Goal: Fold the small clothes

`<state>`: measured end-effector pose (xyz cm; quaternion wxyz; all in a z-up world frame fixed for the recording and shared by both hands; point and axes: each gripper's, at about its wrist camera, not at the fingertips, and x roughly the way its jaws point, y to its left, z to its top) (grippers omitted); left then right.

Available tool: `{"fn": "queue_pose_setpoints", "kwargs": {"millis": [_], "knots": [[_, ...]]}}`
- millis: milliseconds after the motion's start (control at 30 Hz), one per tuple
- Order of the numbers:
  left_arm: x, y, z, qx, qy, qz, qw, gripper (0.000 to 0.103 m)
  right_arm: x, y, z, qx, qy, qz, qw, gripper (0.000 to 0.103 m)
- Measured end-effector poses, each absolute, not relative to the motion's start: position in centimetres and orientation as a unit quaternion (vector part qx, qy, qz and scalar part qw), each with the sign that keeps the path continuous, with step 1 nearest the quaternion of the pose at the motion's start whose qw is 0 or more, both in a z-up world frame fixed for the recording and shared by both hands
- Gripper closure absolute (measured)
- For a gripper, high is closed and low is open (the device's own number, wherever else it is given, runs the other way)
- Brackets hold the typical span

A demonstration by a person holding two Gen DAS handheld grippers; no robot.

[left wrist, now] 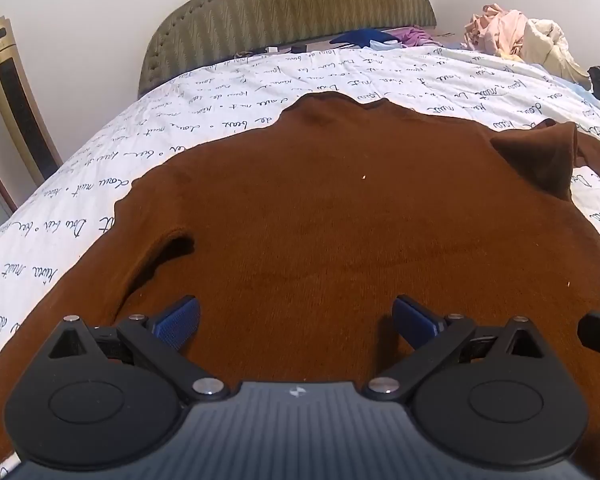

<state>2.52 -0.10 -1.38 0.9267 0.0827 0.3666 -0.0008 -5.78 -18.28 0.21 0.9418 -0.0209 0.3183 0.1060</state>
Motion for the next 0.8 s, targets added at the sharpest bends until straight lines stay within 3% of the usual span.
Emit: {"fn": "queue_pose_setpoints", "kwargs": {"millis": [800], "knots": [[5.6, -4.0, -2.0, 0.123, 0.372, 0.005, 0.92, 0.0, -4.8, -20.7, 0.0, -0.002, 0.293, 0.083, 0.952, 0.0]]}}
